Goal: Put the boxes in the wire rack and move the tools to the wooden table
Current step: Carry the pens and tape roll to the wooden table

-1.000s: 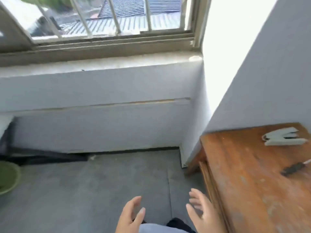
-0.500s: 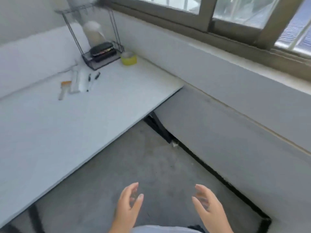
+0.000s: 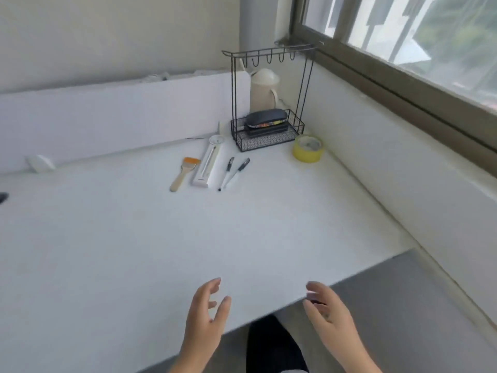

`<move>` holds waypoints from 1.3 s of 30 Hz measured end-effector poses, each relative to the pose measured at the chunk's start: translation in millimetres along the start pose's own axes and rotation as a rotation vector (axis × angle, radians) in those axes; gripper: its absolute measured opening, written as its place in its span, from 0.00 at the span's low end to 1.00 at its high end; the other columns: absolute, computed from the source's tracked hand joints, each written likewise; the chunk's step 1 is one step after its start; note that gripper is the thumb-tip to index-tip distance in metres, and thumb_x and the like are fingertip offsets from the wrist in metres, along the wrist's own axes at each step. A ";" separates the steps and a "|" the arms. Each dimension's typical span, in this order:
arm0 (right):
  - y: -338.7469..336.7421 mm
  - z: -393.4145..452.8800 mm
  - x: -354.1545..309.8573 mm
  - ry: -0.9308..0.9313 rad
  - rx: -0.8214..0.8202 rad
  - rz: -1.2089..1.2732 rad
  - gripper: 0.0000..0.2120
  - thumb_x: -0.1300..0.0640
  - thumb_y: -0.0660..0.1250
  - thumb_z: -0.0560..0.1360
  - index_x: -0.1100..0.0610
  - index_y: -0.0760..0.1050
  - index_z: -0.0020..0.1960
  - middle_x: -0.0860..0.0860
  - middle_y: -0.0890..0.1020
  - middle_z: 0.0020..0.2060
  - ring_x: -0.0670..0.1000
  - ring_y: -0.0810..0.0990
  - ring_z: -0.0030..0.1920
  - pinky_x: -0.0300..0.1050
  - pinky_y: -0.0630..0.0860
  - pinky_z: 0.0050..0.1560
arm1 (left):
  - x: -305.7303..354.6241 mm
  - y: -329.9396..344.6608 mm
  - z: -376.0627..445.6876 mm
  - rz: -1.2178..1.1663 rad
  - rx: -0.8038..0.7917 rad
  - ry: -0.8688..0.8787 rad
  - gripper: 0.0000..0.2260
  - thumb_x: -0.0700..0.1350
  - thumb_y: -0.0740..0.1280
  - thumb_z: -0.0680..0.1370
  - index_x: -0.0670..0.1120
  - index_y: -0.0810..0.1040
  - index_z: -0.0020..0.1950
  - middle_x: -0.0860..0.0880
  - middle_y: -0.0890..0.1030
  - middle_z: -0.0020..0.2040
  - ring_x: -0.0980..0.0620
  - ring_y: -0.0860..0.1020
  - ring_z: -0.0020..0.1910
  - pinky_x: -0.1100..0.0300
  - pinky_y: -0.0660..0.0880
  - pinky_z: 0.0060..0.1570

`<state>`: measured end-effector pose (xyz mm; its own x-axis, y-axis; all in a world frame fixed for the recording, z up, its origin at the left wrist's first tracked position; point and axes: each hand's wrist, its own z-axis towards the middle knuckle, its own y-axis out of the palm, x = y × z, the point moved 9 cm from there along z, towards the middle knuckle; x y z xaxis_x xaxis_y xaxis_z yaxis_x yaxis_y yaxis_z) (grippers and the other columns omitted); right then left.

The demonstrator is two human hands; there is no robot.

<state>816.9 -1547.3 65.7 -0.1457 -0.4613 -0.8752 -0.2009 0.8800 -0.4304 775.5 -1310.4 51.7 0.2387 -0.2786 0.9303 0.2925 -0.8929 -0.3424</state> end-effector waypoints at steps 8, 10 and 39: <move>-46.2 205.5 -38.3 -0.073 -0.046 -0.071 0.16 0.67 0.64 0.72 0.45 0.70 0.45 0.49 0.77 0.48 0.31 0.75 0.46 0.20 0.70 0.43 | 37.0 11.7 150.8 0.063 0.176 -0.055 0.16 0.38 0.66 0.73 0.58 0.68 0.49 0.53 0.73 0.49 0.74 0.71 0.49 0.78 0.70 0.45; -65.6 255.1 -36.8 -0.061 0.014 -0.125 0.12 0.67 0.64 0.72 0.52 0.72 0.48 0.55 0.77 0.50 0.38 0.77 0.45 0.19 0.69 0.42 | 43.8 19.8 185.2 0.098 0.163 -0.065 0.15 0.36 0.65 0.73 0.51 0.70 0.55 0.52 0.73 0.49 0.66 0.73 0.50 0.72 0.70 0.47; -76.2 315.9 -8.6 0.427 0.059 0.041 0.09 0.58 0.61 0.75 0.61 0.73 0.37 0.57 0.74 0.29 0.56 0.71 0.28 0.44 0.66 0.29 | 35.6 59.2 261.6 0.269 -0.078 -0.280 0.11 0.40 0.59 0.77 0.46 0.71 0.59 0.50 0.79 0.40 0.52 0.75 0.38 0.71 0.69 0.39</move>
<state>1139.5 -1574.6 36.2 -0.5429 -0.4205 -0.7269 -0.1324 0.8977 -0.4203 1043.5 -1280.7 30.1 0.5435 -0.4085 0.7334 0.1166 -0.8284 -0.5478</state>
